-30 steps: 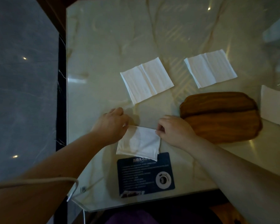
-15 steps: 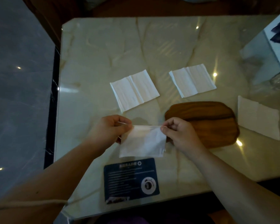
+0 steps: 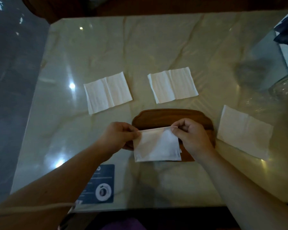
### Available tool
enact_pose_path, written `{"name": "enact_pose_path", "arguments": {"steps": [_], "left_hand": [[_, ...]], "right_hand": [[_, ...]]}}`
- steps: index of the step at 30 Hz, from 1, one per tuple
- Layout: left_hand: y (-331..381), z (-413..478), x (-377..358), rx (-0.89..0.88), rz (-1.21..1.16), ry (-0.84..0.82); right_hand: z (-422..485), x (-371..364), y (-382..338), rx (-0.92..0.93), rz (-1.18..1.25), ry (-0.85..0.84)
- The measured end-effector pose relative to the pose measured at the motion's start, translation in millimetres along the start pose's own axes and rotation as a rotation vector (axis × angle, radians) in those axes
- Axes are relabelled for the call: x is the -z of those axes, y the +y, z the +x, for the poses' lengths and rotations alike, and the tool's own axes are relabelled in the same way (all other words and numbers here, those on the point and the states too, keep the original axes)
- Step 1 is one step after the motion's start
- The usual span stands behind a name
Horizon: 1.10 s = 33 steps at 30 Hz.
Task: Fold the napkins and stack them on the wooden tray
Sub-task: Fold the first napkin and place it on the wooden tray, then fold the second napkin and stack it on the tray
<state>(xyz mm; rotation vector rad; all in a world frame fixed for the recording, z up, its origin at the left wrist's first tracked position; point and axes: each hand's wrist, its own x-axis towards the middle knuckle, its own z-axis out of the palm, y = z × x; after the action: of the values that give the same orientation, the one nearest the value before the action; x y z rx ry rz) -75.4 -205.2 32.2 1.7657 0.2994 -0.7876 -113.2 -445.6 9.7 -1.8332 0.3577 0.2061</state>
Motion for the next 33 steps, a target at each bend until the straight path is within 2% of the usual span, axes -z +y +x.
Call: {"name": "enact_pose_path", "arguments": {"steps": [6, 12, 19, 22, 27, 30, 33], "left_hand": [[12, 19, -52, -0.065, 0.192, 0.162], [15, 47, -81, -0.089, 0.333, 0.290], [14, 67, -82, -0.132, 0.575, 0.313], [14, 69, -78, -0.166, 0.658, 0.344], [15, 69, -75, -0.173, 0.835, 0.294], [18, 67, -75, -0.317, 0.942, 0.338], [27, 69, -84, -0.515, 0.967, 0.324]], "right_hand": [[21, 50, 21, 0.025, -0.114, -0.067], [41, 70, 35, 0.080, -0.356, -0.108], [54, 69, 37, 0.230, -0.525, -0.126], [57, 64, 35, 0.233, -0.564, -0.143], [62, 58, 34, 0.271, -0.663, -0.143], [58, 68, 34, 0.333, -0.672, -0.099], [49, 101, 43, 0.255, -0.649, 0.042]]}}
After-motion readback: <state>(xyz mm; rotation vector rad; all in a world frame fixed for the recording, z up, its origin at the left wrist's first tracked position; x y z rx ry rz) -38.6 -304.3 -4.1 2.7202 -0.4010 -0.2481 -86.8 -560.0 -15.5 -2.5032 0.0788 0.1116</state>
